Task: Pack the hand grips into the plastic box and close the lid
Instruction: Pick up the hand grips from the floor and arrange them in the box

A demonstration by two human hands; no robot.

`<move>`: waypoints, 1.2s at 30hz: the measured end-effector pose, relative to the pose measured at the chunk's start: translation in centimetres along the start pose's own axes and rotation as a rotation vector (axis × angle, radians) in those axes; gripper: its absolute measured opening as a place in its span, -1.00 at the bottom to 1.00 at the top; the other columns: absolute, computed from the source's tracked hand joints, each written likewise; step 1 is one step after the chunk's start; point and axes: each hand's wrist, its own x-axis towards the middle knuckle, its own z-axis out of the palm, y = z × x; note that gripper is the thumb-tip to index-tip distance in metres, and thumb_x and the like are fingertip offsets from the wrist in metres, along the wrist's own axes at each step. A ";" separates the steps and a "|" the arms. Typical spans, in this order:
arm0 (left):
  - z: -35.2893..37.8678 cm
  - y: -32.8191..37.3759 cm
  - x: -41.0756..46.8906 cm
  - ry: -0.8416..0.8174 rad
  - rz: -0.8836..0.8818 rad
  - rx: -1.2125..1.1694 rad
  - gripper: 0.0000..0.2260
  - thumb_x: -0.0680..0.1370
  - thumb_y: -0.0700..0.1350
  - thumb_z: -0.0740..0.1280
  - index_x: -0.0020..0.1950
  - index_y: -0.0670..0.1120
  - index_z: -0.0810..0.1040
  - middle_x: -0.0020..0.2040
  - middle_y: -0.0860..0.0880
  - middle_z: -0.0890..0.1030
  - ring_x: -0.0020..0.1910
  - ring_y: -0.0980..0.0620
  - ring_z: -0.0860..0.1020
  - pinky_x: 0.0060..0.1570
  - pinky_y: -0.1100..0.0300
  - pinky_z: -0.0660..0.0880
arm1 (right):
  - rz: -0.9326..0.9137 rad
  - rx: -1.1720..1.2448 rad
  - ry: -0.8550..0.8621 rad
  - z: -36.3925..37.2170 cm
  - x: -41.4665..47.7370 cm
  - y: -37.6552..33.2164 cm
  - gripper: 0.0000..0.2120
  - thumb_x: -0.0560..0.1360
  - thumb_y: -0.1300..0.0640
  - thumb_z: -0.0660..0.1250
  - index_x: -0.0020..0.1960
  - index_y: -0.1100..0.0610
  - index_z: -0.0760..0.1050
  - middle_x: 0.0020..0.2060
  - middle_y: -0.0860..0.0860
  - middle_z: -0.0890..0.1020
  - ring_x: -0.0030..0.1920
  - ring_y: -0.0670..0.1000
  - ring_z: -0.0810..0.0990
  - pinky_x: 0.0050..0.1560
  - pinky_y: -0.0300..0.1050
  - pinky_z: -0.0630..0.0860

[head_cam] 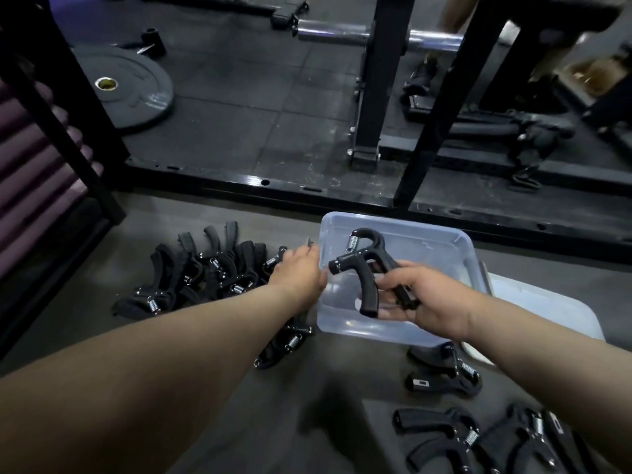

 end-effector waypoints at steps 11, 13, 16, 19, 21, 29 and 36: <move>2.1 0.0 0.4 0.164 -0.031 0.057 -0.54 0.60 -0.04 0.10 0.49 -0.12 0.23 0.27 -0.11 0.41 0.24 -0.15 0.36 0.22 -0.05 0.36 | 0.286 -0.217 0.328 -3.7 11.3 2.3 -0.75 0.49 0.30 0.26 0.16 0.28 0.43 0.04 0.25 0.59 -0.01 0.24 0.63 -0.02 0.14 0.59; 2.2 0.1 0.4 0.180 -0.027 0.043 -0.56 0.59 -0.05 0.11 0.47 -0.11 0.26 0.24 -0.11 0.42 0.22 -0.15 0.37 0.21 -0.04 0.35 | 0.346 -0.358 0.290 -3.6 11.8 2.5 -0.75 0.41 0.17 0.31 0.06 0.20 0.46 -0.06 0.16 0.60 -0.13 0.17 0.62 -0.10 0.01 0.52; 2.2 0.1 0.3 0.197 -0.021 0.018 -0.55 0.58 -0.05 0.10 0.47 -0.10 0.25 0.21 -0.10 0.43 0.19 -0.14 0.38 0.21 -0.05 0.36 | 0.392 -0.469 0.254 -3.7 12.8 3.1 -0.60 0.30 0.03 0.33 0.07 0.18 0.41 -0.14 0.13 0.50 -0.21 0.16 0.56 -0.20 -0.07 0.44; 2.2 -0.1 0.3 0.198 -0.017 -0.002 -0.51 0.58 -0.04 0.10 0.51 -0.08 0.21 0.21 -0.09 0.43 0.19 -0.12 0.39 0.24 -0.05 0.35 | 0.353 -0.668 0.276 -3.6 13.8 4.0 -0.53 0.36 -0.08 0.33 0.16 0.16 0.39 -0.21 0.10 0.45 -0.30 0.08 0.44 -0.29 -0.14 0.34; 2.2 0.0 0.3 0.202 -0.015 -0.003 -0.51 0.58 -0.04 0.11 0.51 -0.08 0.22 0.20 -0.09 0.43 0.19 -0.13 0.39 0.24 -0.05 0.35 | 0.292 -0.787 0.287 -3.3 14.1 4.4 -0.52 0.41 -0.18 0.33 0.14 0.14 0.38 -0.18 0.07 0.49 -0.27 0.05 0.46 -0.30 -0.16 0.34; 2.1 -0.1 0.2 0.193 -0.018 0.002 -0.52 0.59 -0.03 0.10 0.52 -0.08 0.21 0.21 -0.09 0.42 0.20 -0.12 0.40 0.24 -0.04 0.34 | 0.230 -1.053 0.146 -4.1 16.2 6.4 -0.72 0.41 -0.07 0.15 -0.05 0.05 0.54 -0.02 0.10 0.58 0.02 0.18 0.60 0.09 0.09 0.55; 1.4 0.1 0.6 0.195 -0.045 0.021 -0.65 0.56 -0.05 0.13 0.33 -0.07 0.39 0.15 -0.08 0.43 0.15 -0.13 0.42 0.19 -0.04 0.34 | 0.240 -1.238 0.325 -4.1 15.9 4.6 -0.81 0.54 0.27 0.16 -0.25 0.19 0.39 -0.30 0.11 0.49 -0.14 0.16 0.57 -0.15 -0.04 0.58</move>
